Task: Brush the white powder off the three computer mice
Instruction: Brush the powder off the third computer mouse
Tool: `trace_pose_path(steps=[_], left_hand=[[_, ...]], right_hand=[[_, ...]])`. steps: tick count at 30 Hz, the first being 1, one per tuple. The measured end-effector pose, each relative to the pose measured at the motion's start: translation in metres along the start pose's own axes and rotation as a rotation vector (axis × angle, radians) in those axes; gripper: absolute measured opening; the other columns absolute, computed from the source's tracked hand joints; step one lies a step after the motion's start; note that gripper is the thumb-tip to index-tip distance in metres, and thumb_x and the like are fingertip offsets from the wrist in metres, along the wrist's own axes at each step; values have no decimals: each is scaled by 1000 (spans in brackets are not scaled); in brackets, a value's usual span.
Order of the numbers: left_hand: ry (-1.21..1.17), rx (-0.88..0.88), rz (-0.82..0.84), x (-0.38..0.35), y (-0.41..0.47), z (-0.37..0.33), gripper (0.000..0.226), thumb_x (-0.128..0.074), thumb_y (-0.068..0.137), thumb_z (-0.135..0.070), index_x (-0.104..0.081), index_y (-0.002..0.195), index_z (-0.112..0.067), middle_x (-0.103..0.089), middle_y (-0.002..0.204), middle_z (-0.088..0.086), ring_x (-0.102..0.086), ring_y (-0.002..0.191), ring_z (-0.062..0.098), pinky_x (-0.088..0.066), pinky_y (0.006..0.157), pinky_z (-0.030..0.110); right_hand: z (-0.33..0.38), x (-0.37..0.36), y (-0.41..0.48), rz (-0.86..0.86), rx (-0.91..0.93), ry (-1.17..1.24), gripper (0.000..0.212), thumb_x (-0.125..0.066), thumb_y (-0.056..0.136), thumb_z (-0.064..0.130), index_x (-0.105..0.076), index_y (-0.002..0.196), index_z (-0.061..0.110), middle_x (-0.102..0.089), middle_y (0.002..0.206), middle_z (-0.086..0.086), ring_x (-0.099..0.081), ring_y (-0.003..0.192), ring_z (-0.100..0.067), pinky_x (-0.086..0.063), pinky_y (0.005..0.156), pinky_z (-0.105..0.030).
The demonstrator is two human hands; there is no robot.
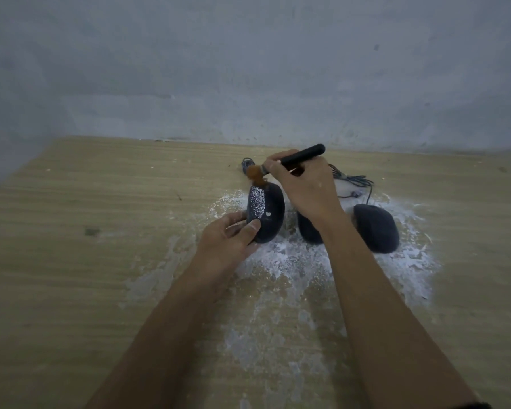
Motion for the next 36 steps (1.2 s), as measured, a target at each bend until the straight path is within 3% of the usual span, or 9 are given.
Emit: trace_pose_path(steps=[3,8,12,15,20,23,27,31,36], left_hand=[[-12,4,2,0,0,0,15,-67,92,-7,-65,103,-18,-75,109,9,-74,100,19,-59,81,28],[-2,14,-12,-1,2,2,23,-68,92,-9,-63,114,-13,-74,112,10,-74,100,19,-58,87,33],[-14,7,-4,0,2,2,27,-66,92,-8,-62,119,-8,-74,112,10,-74,99,18,-60,81,26],[8,6,-7,0,1,2,29,-66,92,-8,-61,121,-5,-74,113,12,-74,100,19,-60,81,26],[-3,13,-13,0,2,1,28,-65,93,-8,-62,121,-6,-74,112,11,-74,100,19,-59,84,28],[16,14,-8,1,1,1,32,-66,92,-8,-61,124,-6,-73,115,12,-73,103,20,-58,90,32],[11,19,-5,0,0,0,34,-66,93,-8,-60,126,-5,-73,115,13,-73,103,22,-57,92,35],[-2,24,-7,-1,0,-1,32,-65,92,-7,-60,124,-4,-73,115,14,-73,103,22,-57,90,32],[8,24,-11,-2,-1,-2,23,-66,93,-9,-62,115,-9,-73,113,13,-73,101,21,-58,88,31]], right_hand=[[0,6,3,-118,-38,27,12,-67,93,24,-71,81,24,-65,68,11,-57,56,2,-50,55,-23],[4,2,-1,27,7,-57,13,-68,95,26,-78,93,18,-71,80,11,-60,65,11,-42,57,-6],[4,11,3,-76,-27,-11,13,-64,93,21,-70,88,10,-63,65,11,-54,51,3,-41,50,-12],[3,12,2,45,3,-130,20,-64,95,23,-72,91,5,-62,69,3,-52,53,4,-38,50,-9],[8,8,1,13,11,-2,13,-65,96,24,-73,86,22,-66,72,12,-56,58,5,-40,55,-11],[2,13,3,-13,-21,-37,15,-64,92,23,-72,83,13,-60,60,11,-49,49,1,-41,52,-21],[4,5,-1,50,-9,-8,13,-70,95,28,-79,92,19,-68,70,16,-58,61,5,-43,58,-13],[2,10,1,-58,-50,49,11,-70,92,24,-75,82,20,-62,58,13,-53,51,-2,-45,51,-26],[6,4,-3,70,4,31,9,-74,92,28,-80,91,22,-69,65,19,-59,59,6,-43,56,-12]])
Point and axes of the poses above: each hand's wrist, its own y-axis towards the middle knuckle, its own x-axis out of the back of the hand, z = x × y, the point moved 1 cm from there along y, towards the middle knuckle
